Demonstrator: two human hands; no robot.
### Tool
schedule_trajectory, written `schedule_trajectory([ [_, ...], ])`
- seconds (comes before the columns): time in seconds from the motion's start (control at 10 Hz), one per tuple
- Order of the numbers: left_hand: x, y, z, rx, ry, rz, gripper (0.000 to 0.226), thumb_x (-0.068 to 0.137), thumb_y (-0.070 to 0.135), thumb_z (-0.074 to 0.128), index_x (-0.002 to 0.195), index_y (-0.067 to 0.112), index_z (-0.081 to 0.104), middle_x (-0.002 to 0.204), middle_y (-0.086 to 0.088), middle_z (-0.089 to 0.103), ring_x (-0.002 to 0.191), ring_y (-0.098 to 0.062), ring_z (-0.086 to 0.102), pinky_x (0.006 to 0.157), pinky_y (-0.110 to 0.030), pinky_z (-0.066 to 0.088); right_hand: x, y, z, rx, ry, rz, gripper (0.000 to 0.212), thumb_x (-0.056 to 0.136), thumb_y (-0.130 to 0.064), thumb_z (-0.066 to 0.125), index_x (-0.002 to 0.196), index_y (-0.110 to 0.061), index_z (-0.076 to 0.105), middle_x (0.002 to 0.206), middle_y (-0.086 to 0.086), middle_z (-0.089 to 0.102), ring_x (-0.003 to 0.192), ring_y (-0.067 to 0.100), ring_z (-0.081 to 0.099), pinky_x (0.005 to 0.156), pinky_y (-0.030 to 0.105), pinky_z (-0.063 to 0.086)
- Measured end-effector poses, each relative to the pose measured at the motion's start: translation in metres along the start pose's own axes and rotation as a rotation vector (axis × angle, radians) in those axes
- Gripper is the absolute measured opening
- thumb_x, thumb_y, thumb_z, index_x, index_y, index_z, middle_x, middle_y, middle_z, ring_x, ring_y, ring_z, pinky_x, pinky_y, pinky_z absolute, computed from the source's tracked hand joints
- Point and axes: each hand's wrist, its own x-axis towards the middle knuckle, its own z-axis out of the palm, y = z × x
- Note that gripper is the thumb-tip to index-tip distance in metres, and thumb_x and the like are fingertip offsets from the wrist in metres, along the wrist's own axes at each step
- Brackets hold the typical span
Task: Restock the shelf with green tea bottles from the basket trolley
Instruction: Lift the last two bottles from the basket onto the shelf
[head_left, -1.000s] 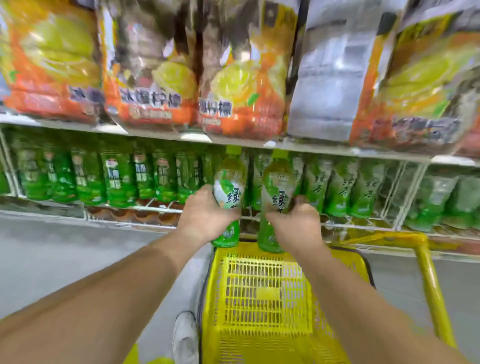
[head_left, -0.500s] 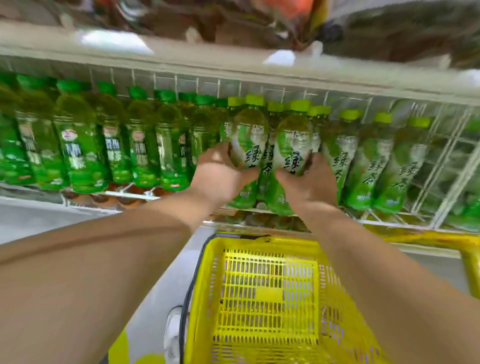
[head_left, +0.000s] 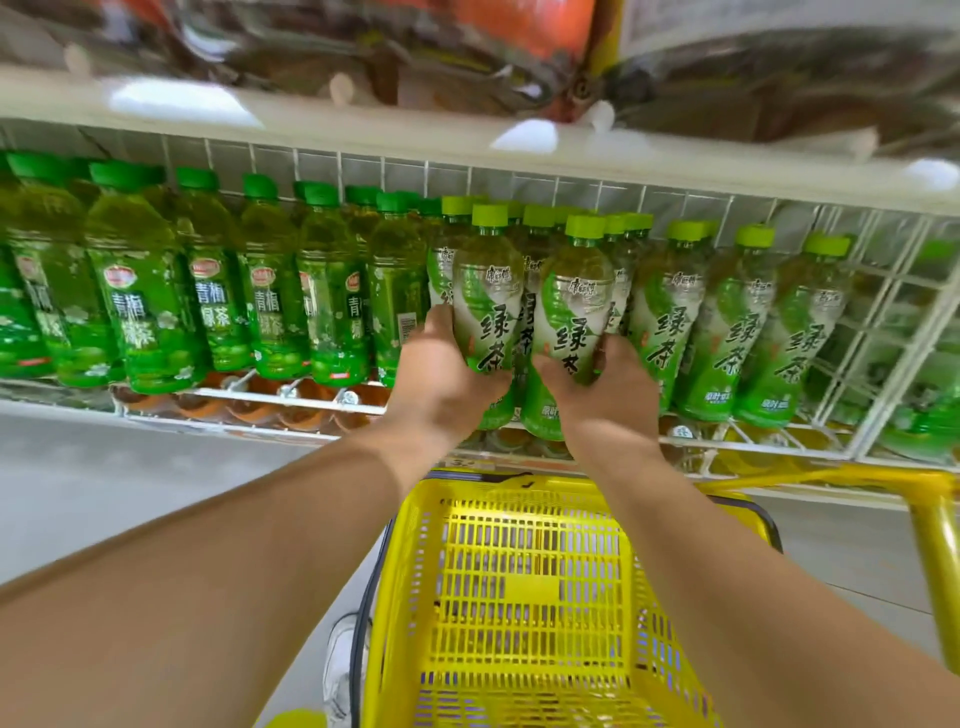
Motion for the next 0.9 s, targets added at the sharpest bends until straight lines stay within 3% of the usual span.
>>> schedule_trajectory([
  [0.2,-0.001,-0.002,0.004,0.047,-0.033,-0.020,0.042,0.074,0.026,0.084,0.097,0.017,0.049,0.097,-0.004,0.056,0.074,-0.016,0.055,0.049,-0.019,0.033,-0.006,0.009,0.004,-0.016,-0.060,0.028,0.071,0.081,-0.062,0.066,0.129,-0.011,0.054,0.115,0.002,0.066,0.107,0.024,0.063,0.091,0.038,0.052],
  [0.4,0.004,0.001,0.000,0.106,-0.123,-0.014,0.048,0.076,0.028,0.081,0.107,0.010,0.048,0.109,-0.009,0.053,0.084,-0.019,0.055,0.055,-0.019,0.036,-0.009,0.010,0.001,-0.105,-0.109,0.023,0.067,0.082,-0.060,0.068,0.124,-0.011,0.053,0.113,0.004,0.065,0.105,0.027,0.063,0.088,0.039,0.054],
  [0.5,0.004,0.003,-0.001,0.107,-0.170,-0.019,0.050,0.079,0.026,0.079,0.114,0.007,0.048,0.105,-0.008,0.058,0.083,-0.018,0.060,0.057,-0.021,0.042,-0.012,0.013,-0.005,-0.142,-0.137,0.000,0.071,0.082,-0.058,0.068,0.134,-0.013,0.049,0.119,0.005,0.064,0.111,0.027,0.062,0.090,0.042,0.054],
  [0.6,0.000,0.003,-0.006,0.127,-0.207,-0.075,0.048,0.083,0.027,0.076,0.113,0.008,0.044,0.084,0.004,0.053,0.066,-0.005,0.051,0.043,-0.015,0.033,-0.015,0.013,-0.010,-0.170,-0.149,-0.014,0.075,0.085,-0.055,0.067,0.143,-0.014,0.042,0.129,0.006,0.059,0.118,0.028,0.058,0.094,0.043,0.053],
  [0.7,-0.008,0.004,-0.010,0.185,-0.221,-0.091,0.054,0.082,0.032,0.077,0.118,0.006,0.045,0.080,0.005,0.052,0.069,-0.014,0.052,0.043,-0.017,0.031,-0.019,0.010,-0.017,-0.225,-0.158,-0.048,0.075,0.087,-0.054,0.065,0.145,-0.014,0.039,0.137,0.006,0.054,0.123,0.028,0.054,0.098,0.043,0.050],
  [0.8,-0.015,0.002,-0.013,0.288,-0.254,-0.051,0.065,0.079,0.037,0.079,0.125,0.007,0.045,0.103,-0.007,0.058,0.087,-0.025,0.062,0.057,-0.025,0.045,-0.026,0.005,-0.027,-0.400,-0.193,-0.116,0.071,0.091,-0.055,0.059,0.144,-0.015,0.034,0.137,0.006,0.050,0.124,0.029,0.052,0.097,0.040,0.045],
  [0.9,-0.024,0.007,-0.018,0.456,-0.291,-0.023,0.087,0.076,0.039,0.081,0.140,0.005,0.033,0.130,-0.013,0.048,0.121,-0.032,0.051,0.094,-0.043,0.049,-0.034,0.001,-0.036,-0.638,-0.175,-0.197,0.069,0.093,-0.062,0.047,0.143,-0.017,0.030,0.134,0.007,0.050,0.124,0.030,0.050,0.108,0.045,0.035],
])
